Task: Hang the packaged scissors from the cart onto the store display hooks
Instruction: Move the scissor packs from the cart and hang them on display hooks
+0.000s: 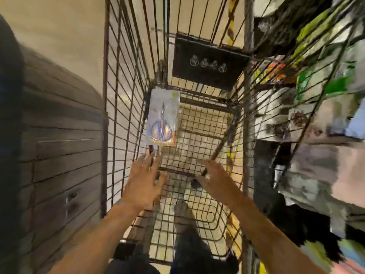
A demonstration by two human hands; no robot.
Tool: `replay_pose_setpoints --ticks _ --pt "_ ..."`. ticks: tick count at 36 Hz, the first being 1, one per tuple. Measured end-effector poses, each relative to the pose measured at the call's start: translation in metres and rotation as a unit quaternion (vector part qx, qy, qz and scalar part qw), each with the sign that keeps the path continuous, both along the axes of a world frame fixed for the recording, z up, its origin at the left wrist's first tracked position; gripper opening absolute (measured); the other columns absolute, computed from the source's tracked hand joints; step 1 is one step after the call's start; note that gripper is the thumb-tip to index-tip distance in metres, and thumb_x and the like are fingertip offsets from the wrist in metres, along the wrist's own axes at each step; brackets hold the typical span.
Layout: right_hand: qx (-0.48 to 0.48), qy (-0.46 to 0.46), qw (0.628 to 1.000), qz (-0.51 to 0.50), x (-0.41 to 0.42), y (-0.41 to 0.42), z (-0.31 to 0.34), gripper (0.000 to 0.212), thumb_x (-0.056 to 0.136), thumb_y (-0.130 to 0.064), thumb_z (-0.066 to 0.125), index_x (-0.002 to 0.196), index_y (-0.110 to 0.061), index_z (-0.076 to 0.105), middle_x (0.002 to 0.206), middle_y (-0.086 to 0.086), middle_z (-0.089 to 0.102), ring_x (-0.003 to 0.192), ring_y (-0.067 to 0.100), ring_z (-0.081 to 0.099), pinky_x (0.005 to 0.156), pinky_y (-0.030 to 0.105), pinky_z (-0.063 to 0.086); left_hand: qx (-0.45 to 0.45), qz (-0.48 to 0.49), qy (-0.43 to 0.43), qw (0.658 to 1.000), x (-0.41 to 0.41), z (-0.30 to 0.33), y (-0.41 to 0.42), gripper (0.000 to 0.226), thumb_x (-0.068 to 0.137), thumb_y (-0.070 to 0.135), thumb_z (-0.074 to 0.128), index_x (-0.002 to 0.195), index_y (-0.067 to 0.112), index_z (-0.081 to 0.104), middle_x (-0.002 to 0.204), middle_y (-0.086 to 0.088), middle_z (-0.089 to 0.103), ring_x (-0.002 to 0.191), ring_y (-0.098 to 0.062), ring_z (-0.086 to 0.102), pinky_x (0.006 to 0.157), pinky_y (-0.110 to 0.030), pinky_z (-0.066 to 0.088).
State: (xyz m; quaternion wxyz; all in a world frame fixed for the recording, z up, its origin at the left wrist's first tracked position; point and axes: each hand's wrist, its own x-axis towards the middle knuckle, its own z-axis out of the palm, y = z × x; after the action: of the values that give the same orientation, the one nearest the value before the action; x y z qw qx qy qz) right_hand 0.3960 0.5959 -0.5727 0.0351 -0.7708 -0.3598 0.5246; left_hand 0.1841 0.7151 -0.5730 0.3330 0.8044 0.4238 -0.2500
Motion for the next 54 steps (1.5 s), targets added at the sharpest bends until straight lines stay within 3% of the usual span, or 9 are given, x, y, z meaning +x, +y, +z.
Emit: replay_pose_setpoints --ticks 10,15,19,28,32,37,42,47,54 --pt "0.020 -0.019 0.999 -0.031 -0.013 0.084 -0.109 0.061 0.096 -0.039 0.058 0.149 -0.014 0.042 0.147 0.012 0.049 0.138 0.031 0.044 0.110 0.037 0.040 -0.011 0.052 0.018 0.998 -0.007 -0.070 0.004 0.089 0.089 0.068 0.008 0.157 0.018 0.034 0.166 -0.008 0.027 0.155 -0.032 0.016 0.127 -0.046 0.011" --pt "0.073 -0.038 0.987 -0.135 -0.034 0.132 -0.138 0.046 0.093 -0.049 0.061 0.130 -0.021 0.055 0.124 0.004 0.051 0.119 0.021 0.048 0.090 0.031 0.047 -0.049 0.098 0.007 0.994 -0.011 -0.076 0.005 0.093 0.083 0.083 0.007 0.160 0.032 0.022 0.168 0.003 0.017 0.156 -0.021 0.008 0.127 -0.045 0.016" --pt "0.071 -0.054 0.971 -0.222 -0.048 0.162 -0.157 0.072 0.068 -0.064 0.066 0.123 -0.018 0.058 0.120 0.007 0.055 0.112 0.029 0.056 0.085 0.045 0.058 -0.049 0.116 -0.021 0.992 0.002 -0.063 0.013 0.068 0.096 0.055 0.035 0.154 0.021 0.037 0.160 -0.009 0.034 0.149 -0.032 0.027 0.121 -0.049 0.027" --pt "0.082 -0.058 0.958 -0.269 -0.052 0.181 -0.169 0.089 0.066 -0.041 0.088 0.138 -0.018 0.041 0.123 -0.001 0.056 0.108 0.021 0.058 0.089 0.038 0.055 -0.038 0.096 -0.002 0.995 0.011 -0.065 0.021 0.069 0.096 0.052 0.031 0.156 0.018 0.032 0.162 -0.011 0.029 0.150 -0.032 0.023 0.121 -0.050 0.024" --pt "0.105 0.025 0.953 -0.281 -0.041 0.172 -0.156 0.072 0.077 -0.026 0.086 0.135 -0.016 0.046 0.109 -0.008 0.062 0.091 0.011 0.062 0.077 0.023 0.055 -0.042 0.109 0.016 0.993 0.015 -0.068 0.023 0.068 0.098 0.059 0.030 0.159 0.032 0.018 0.165 0.004 0.017 0.154 -0.018 0.010 0.125 -0.043 0.022" --pt "0.114 0.083 0.936 -0.322 -0.021 0.133 -0.131 0.042 0.087 -0.001 0.074 0.123 -0.007 0.054 0.091 -0.013 0.057 0.064 -0.021 0.057 0.047 0.001 0.040 -0.034 0.176 -0.046 0.983 0.024 -0.065 0.029 0.058 0.100 0.039 0.050 0.154 0.026 0.033 0.156 -0.003 0.037 0.144 -0.022 0.037 0.117 -0.046 0.037" --pt "0.136 0.012 0.928 -0.346 0.007 0.087 -0.109 0.043 0.086 -0.016 0.079 0.120 -0.019 0.053 0.089 -0.014 0.064 0.071 -0.012 0.062 0.055 0.002 0.043 0.026 0.247 -0.070 0.966 0.040 -0.098 0.038 0.057 0.093 0.040 0.048 0.144 0.018 0.042 0.146 -0.006 0.046 0.135 -0.026 0.044 0.116 -0.044 0.038" --pt "0.137 -0.024 0.921 -0.364 0.025 0.040 -0.101 0.047 0.085 -0.017 0.079 0.125 -0.013 0.054 0.104 -0.002 0.066 0.095 0.020 0.067 0.081 0.043 0.059 0.044 0.306 -0.108 0.945 0.074 -0.123 0.057 0.064 0.091 0.020 0.072 0.145 0.012 0.039 0.142 -0.007 0.042 0.132 -0.022 0.040 0.108 -0.025 0.033" --pt "0.150 -0.027 0.896 -0.417 0.028 0.022 -0.107 0.047 0.086 -0.017 0.078 0.125 -0.023 0.052 0.101 -0.020 0.061 0.085 -0.016 0.058 0.074 0.010 0.046 0.075 0.342 0.006 0.937 0.104 -0.158 0.079 0.094 0.083 0.034 0.082 0.153 0.003 0.028 0.155 -0.021 0.028 0.144 -0.039 0.025 0.115 -0.043 0.029"
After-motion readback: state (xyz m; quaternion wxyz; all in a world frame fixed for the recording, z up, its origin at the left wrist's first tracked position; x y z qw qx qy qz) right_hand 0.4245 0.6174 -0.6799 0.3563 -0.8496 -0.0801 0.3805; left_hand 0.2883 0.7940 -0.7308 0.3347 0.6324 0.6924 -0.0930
